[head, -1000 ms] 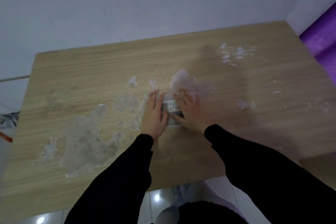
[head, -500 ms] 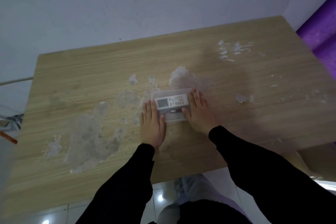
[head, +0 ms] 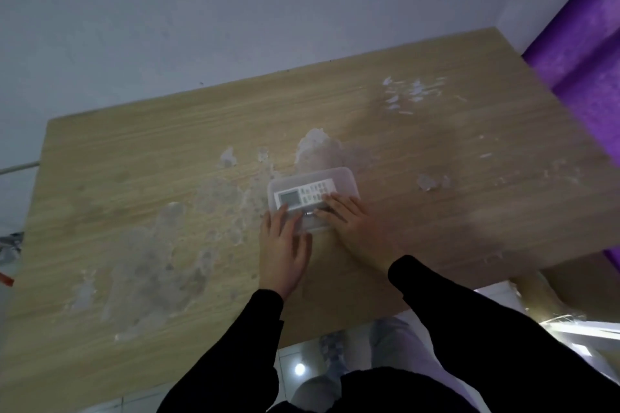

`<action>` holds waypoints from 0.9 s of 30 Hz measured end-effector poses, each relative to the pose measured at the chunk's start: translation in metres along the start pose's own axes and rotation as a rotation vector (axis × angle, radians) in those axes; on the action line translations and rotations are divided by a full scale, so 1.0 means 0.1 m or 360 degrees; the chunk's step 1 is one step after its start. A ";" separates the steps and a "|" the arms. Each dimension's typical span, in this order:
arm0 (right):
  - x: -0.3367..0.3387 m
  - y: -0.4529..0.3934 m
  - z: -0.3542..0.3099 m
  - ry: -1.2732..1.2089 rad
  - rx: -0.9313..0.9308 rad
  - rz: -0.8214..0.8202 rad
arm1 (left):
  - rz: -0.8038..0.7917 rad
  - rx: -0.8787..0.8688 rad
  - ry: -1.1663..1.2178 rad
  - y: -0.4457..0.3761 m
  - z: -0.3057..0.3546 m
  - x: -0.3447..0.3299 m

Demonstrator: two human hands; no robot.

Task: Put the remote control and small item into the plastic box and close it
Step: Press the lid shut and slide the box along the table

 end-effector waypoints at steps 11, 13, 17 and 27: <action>0.66 0.27 1.30 0.0023 -0.0231 0.0097 | 0.0009 -0.0263 0.0156 -0.69 1.14 -0.39; 0.83 0.35 1.60 0.0036 -0.0258 0.0137 | -0.0039 -0.0299 0.0118 -0.85 1.42 -0.55; 1.10 0.50 2.32 0.0026 -0.0341 0.0163 | -0.0111 -0.0377 0.0054 -1.16 2.03 -0.93; 1.74 0.77 4.02 0.0174 -0.0413 0.0173 | -0.0430 -0.0410 -0.0188 -1.91 3.33 -1.94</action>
Point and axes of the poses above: each hand's wrist, its own y-axis away from the middle knuckle, its own x-axis out of the back of the hand, z = x × y, the point moved 10 cm from there along -y, towards the middle knuckle, and after that the axes turned 14 degrees about x, right-handed, at the moved point
